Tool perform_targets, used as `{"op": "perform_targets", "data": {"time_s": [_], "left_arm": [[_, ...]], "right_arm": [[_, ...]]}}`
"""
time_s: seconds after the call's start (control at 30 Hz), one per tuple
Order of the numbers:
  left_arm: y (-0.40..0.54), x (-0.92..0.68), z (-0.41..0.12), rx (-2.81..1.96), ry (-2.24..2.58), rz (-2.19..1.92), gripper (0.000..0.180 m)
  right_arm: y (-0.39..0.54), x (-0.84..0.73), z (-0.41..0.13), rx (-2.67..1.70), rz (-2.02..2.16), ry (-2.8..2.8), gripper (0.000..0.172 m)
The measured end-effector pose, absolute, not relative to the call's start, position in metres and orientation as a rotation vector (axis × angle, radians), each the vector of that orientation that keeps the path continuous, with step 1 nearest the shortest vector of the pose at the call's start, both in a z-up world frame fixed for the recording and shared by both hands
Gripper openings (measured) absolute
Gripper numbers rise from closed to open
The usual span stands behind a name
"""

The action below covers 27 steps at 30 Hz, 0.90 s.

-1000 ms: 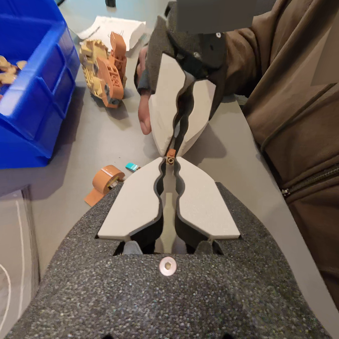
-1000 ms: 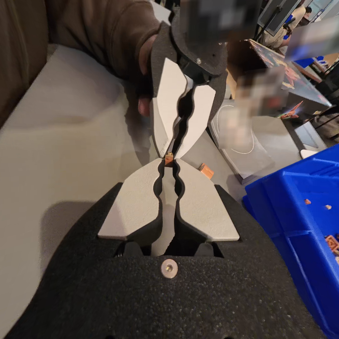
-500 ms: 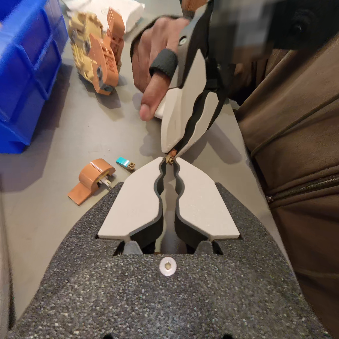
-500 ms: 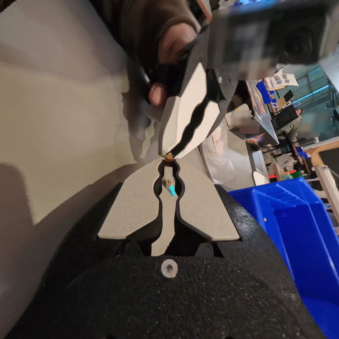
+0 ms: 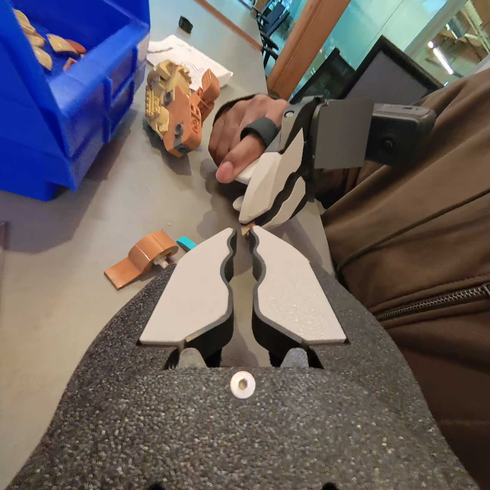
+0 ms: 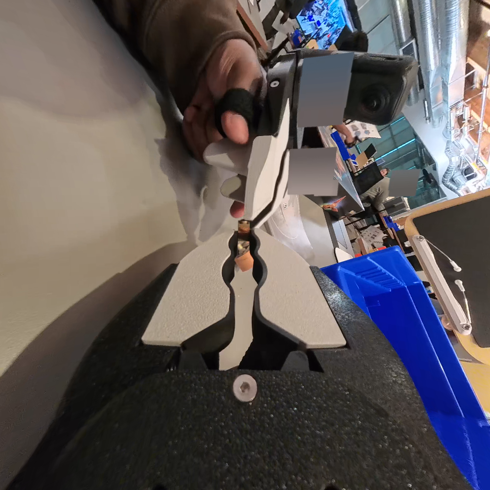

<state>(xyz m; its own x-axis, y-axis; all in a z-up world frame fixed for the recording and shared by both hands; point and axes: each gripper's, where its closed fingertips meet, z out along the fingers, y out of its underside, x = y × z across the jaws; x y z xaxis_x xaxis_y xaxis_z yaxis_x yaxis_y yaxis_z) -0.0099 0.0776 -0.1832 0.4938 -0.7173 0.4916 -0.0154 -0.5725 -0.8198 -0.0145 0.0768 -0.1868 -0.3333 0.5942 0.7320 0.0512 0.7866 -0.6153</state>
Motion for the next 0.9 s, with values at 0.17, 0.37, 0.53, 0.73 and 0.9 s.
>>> {"op": "perform_targets", "data": {"time_s": [0.17, 0.37, 0.53, 0.73, 0.9], "left_arm": [[0.076, -0.006, -0.184, -1.956, 0.614, -1.139, 0.011], [0.072, -0.004, -0.180, -1.941, 0.599, -1.220, 0.010], [0.068, -0.002, -0.181, -1.943, 0.614, -1.245, 0.007], [0.069, -0.001, -0.177, -1.908, 0.615, -1.231, 0.006], [0.068, 0.000, -0.175, -1.914, 0.587, -1.291, 0.011]], "right_arm": [[0.073, -0.015, -0.186, -0.480, 0.630, -1.835, 0.008], [0.071, -0.015, -0.182, -0.492, 0.702, -1.815, 0.008], [0.073, -0.014, -0.178, -0.549, 0.790, -1.797, 0.008], [0.073, -0.014, -0.175, -0.590, 0.864, -1.785, 0.008], [0.069, -0.012, -0.175, -0.543, 0.846, -1.797, 0.008]]}}
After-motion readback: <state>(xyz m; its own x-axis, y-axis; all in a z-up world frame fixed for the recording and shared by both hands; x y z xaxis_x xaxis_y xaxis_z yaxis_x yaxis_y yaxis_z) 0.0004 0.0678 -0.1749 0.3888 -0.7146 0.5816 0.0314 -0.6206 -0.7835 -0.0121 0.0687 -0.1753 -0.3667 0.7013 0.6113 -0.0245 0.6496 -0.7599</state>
